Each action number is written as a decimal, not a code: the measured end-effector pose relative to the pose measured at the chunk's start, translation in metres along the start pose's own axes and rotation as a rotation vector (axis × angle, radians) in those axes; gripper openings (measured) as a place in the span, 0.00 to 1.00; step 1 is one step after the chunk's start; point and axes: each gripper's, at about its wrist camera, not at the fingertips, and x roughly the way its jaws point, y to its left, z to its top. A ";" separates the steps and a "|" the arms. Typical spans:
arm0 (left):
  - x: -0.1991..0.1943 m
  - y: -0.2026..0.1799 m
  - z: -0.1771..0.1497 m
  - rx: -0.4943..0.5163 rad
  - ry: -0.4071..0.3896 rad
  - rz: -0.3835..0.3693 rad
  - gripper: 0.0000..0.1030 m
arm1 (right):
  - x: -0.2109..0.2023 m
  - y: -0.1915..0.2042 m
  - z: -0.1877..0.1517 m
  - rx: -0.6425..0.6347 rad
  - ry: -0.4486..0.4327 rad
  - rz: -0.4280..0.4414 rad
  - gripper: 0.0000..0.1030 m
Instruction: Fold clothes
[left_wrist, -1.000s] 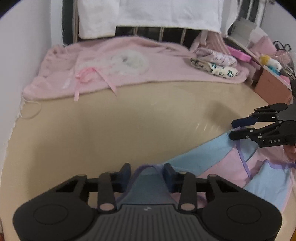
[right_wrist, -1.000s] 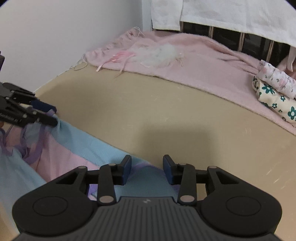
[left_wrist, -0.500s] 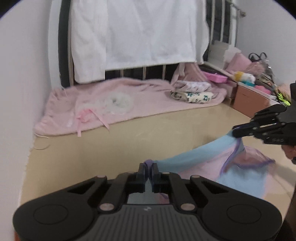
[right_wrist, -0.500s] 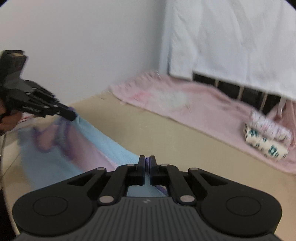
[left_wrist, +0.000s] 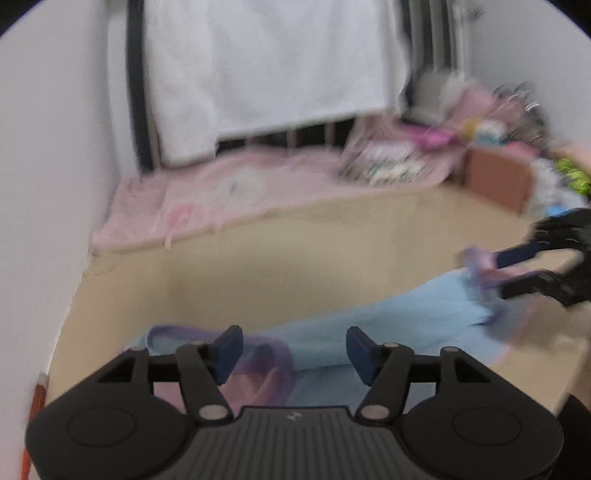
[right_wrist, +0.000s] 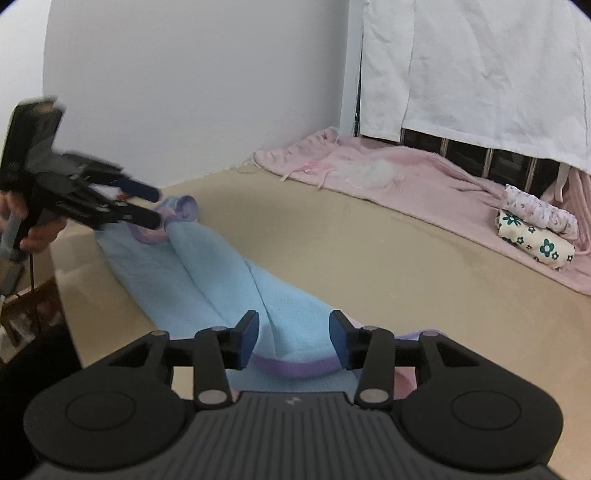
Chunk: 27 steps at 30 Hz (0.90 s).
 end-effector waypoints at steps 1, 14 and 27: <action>0.009 0.003 0.004 -0.054 0.029 -0.007 0.56 | 0.004 0.003 -0.003 0.001 0.006 -0.001 0.42; -0.038 0.008 -0.054 -0.194 -0.051 -0.012 0.10 | 0.025 0.014 -0.017 0.063 0.086 -0.041 0.29; -0.021 0.029 -0.004 -0.291 -0.038 0.209 0.50 | 0.014 -0.023 0.004 0.265 0.026 -0.225 0.31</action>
